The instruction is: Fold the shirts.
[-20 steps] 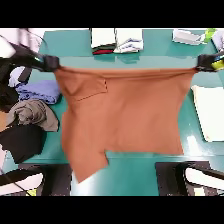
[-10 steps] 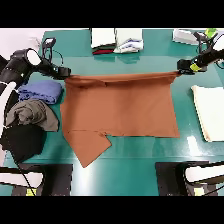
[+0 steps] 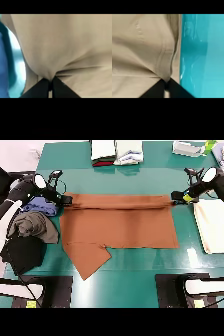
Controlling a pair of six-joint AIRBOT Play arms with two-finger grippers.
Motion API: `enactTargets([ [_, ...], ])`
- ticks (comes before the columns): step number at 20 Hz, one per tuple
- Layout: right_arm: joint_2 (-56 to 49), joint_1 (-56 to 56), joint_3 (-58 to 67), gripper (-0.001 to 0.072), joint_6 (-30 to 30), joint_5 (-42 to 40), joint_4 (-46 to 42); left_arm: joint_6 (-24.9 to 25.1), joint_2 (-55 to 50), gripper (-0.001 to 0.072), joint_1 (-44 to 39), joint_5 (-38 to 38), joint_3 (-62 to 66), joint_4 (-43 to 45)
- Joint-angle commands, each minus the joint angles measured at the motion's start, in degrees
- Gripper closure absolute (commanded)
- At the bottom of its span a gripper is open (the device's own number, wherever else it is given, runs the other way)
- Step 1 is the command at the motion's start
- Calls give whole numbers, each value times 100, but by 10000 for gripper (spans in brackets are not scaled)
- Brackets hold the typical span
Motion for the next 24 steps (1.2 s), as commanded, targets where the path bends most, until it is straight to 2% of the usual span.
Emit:
enactTargets([
  [1, 133, -11, -308, 249, 11, -101, 258, -24, 9, 505, 4, -334, -61, -57],
  [2, 195, -44, -232, 249, 11, -20, 258, -35, 15, 311, 4, -540, -2, -52],
  [3, 299, -48, -175, 250, 11, 68, 249, -46, 50, 277, 4, -826, 92, -28],
  [6, 973, -243, -570, 249, 4, 356, 236, -361, 658, 277, 4, -1067, -142, 85],
  [9, 1676, -562, -1655, 246, -98, 778, 238, -695, 1720, 277, -15, -855, -1270, 101],
  [10, 1871, -667, -2087, 182, -103, 809, 240, -798, 2070, 278, -13, -787, -1716, 59],
  [11, 2017, -754, -2468, 168, -103, 787, 238, -859, 2378, 277, -15, -734, -2105, 48],
  [14, 2199, -905, -3401, 178, -96, 737, 247, -988, 3128, 278, -13, -680, -2981, 4],
  [19, 2199, -828, -4046, 210, -74, 374, 450, -1036, 3414, 278, -13, -673, -3200, -9],
  [20, 2199, -717, -4076, 255, -74, 315, 450, -1036, 3412, 278, -13, -671, -3200, -11],
  [22, 2199, -411, -4070, 288, -44, 173, 446, -1036, 3412, 278, -13, -708, -3200, -11],
  [24, 2199, -98, -4063, 565, -15, 4, 426, -1036, 3416, 279, -13, -918, -3200, -2],
])
